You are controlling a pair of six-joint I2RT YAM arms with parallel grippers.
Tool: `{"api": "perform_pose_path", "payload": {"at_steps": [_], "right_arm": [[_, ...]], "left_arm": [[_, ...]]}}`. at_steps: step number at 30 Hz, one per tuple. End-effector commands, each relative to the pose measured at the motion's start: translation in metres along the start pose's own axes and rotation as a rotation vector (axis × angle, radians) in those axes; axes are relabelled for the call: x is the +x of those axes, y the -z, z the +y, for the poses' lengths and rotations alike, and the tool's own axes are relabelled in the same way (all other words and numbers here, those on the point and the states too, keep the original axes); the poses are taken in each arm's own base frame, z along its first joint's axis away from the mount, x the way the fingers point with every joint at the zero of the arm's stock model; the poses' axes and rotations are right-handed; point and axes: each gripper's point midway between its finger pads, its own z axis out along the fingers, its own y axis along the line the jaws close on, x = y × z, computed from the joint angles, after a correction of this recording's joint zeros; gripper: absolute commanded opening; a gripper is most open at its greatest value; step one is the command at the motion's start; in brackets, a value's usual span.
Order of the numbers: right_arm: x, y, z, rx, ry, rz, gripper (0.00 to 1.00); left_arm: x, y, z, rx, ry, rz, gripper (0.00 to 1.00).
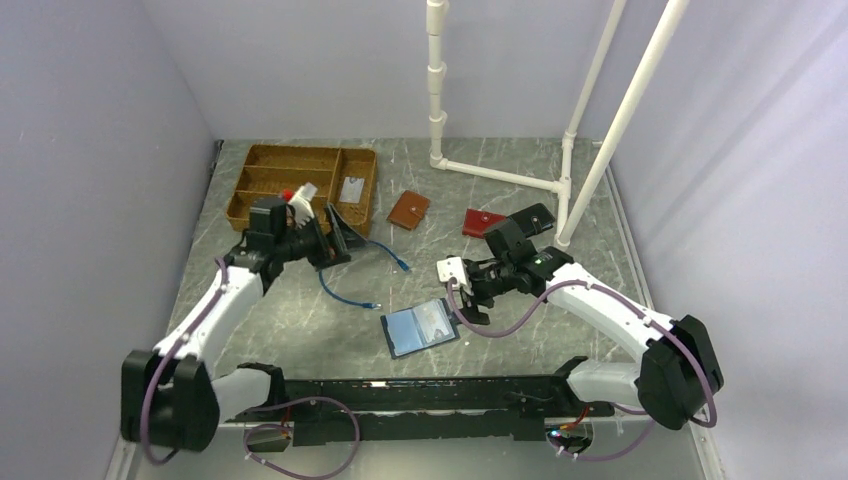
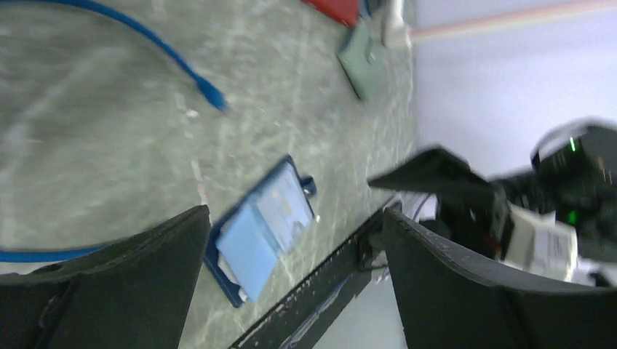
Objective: Take the credit cards out of the card holder
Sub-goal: Place the credit card in the storage box, then remove the credit card from the card holder.
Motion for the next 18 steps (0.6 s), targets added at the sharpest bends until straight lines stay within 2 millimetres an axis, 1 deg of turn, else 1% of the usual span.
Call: {"api": "perform_pose_path", "payload": {"at_steps": [1,6,11,12,15,18], "right_arm": [[-0.006,0.002,0.002,-0.045,0.016,-0.057,0.82],[-0.002,0.008,-0.002,-0.041,-0.029,-0.074,0.82],[0.003,0.014,-0.005,-0.035,-0.051,-0.083,0.82],[0.003,0.015,-0.005,-0.034,-0.055,-0.083,0.82],[0.004,0.016,-0.005,-0.039,-0.065,-0.094,0.82],[0.005,0.015,-0.003,-0.047,-0.061,-0.099,0.83]], "left_arm": [[0.033,0.011,-0.042,0.032,-0.177,-0.002,0.93],[0.07,0.008,-0.04,0.013,-0.206,-0.021,0.93],[0.106,-0.003,-0.052,0.125,-0.155,0.029,0.92],[0.117,-0.007,-0.053,0.13,-0.162,0.053,0.92],[0.134,-0.016,-0.057,0.123,-0.202,0.08,0.92],[0.143,-0.023,-0.063,0.104,-0.24,0.097,0.92]]}}
